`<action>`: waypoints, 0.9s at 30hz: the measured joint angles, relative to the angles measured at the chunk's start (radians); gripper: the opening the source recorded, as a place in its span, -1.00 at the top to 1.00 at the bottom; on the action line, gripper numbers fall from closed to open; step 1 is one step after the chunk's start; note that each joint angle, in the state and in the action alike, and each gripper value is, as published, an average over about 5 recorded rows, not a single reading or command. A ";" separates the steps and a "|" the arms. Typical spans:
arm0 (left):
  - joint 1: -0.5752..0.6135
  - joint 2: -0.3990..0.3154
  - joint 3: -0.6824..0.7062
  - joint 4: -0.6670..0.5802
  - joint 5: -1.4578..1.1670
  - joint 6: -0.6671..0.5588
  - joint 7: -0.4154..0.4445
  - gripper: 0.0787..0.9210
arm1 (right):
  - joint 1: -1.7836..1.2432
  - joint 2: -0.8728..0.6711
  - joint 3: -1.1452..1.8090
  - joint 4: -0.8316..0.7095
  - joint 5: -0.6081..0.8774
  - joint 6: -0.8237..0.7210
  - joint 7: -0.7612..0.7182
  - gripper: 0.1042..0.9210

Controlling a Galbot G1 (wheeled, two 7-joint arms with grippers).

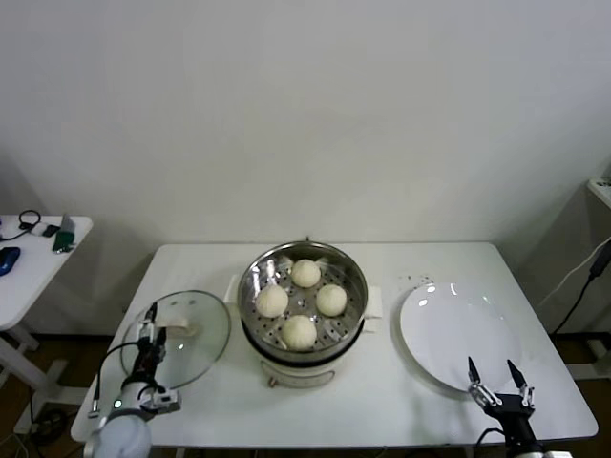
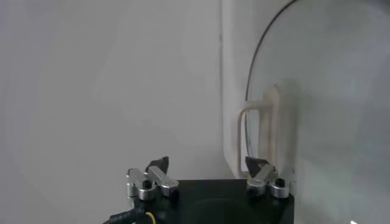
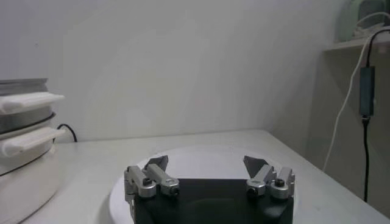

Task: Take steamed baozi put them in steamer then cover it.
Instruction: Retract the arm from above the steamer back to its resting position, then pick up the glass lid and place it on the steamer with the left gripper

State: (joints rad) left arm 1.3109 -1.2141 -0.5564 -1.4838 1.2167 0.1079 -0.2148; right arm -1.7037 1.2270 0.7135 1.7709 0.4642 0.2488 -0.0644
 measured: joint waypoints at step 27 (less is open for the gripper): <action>-0.068 -0.020 -0.005 0.140 -0.006 -0.073 -0.070 0.87 | 0.022 0.037 -0.014 -0.004 -0.034 0.008 0.005 -0.76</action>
State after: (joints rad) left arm 1.2434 -1.2341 -0.5612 -1.3439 1.2104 0.0354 -0.2850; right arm -1.6821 1.2637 0.6996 1.7672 0.4298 0.2565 -0.0595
